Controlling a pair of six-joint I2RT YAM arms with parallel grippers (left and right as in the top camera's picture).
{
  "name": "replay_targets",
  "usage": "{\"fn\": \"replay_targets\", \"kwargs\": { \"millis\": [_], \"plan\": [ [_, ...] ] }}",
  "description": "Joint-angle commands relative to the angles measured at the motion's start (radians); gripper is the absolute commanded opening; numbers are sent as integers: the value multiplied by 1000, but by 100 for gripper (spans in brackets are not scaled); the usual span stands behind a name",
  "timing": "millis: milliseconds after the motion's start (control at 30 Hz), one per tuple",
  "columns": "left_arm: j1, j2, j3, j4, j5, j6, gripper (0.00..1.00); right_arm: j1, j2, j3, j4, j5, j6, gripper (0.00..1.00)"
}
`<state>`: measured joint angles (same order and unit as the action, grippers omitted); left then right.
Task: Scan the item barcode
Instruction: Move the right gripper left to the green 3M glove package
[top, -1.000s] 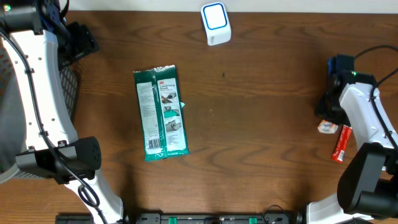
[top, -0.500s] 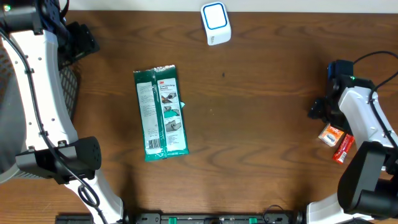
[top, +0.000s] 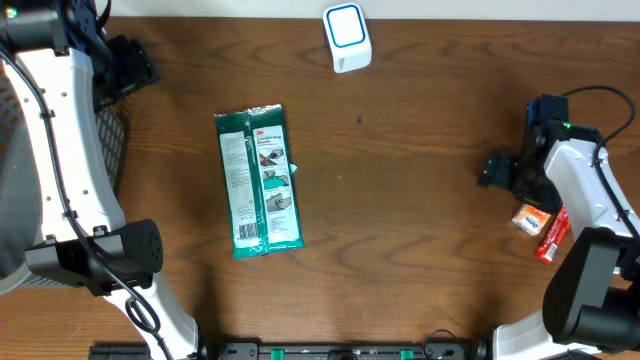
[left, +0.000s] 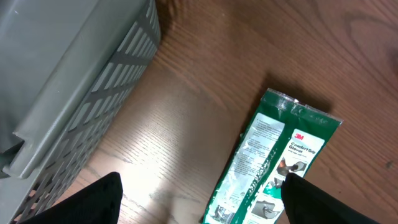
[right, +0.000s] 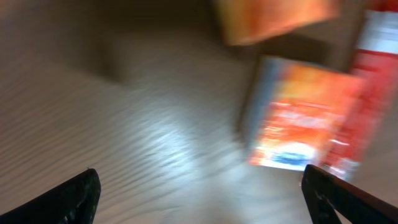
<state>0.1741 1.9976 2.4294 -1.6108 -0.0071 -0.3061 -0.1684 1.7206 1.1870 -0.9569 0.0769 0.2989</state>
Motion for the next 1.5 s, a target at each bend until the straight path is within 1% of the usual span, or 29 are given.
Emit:
{"fn": "replay_targets", "kwargs": {
  "millis": [0,133,233,500,600,633,733,800,867,1000,1100,1200,1467],
  "plan": [
    [4,7,4,-56,-13,14,82,37,-17,-2,22,-275,-142,97],
    [4,7,4,-56,-13,14,82,102,-17,-2,60,-383,-143,96],
    [4,7,4,-56,-13,14,82,173,-17,-2,100,-426,-142,95],
    [4,7,4,-56,-13,14,83,436,-17,-3,253,-426,-45,96],
    [4,7,4,-56,-13,14,82,545,-17,-3,331,-425,-33,97],
    [4,7,4,-56,-13,14,82,583,-17,-3,362,-425,-33,99],
    [4,7,4,-56,-13,14,82,684,-17,-3,451,-422,-31,99],
    [4,7,4,-56,-13,14,83,768,-17,-3,522,-388,-17,99],
    [4,7,4,-56,-13,14,82,820,-17,-3,560,-340,6,99],
    [4,7,4,-56,-13,14,83,934,-17,-3,619,-144,72,99],
    [4,7,4,-56,-13,14,83,991,-17,-3,644,-60,90,99],
    [4,7,4,-56,-13,14,82,1025,-12,-3,671,-59,90,99],
    [4,7,4,-56,-13,14,82,1033,72,-3,681,-61,108,99]
  ]
}}
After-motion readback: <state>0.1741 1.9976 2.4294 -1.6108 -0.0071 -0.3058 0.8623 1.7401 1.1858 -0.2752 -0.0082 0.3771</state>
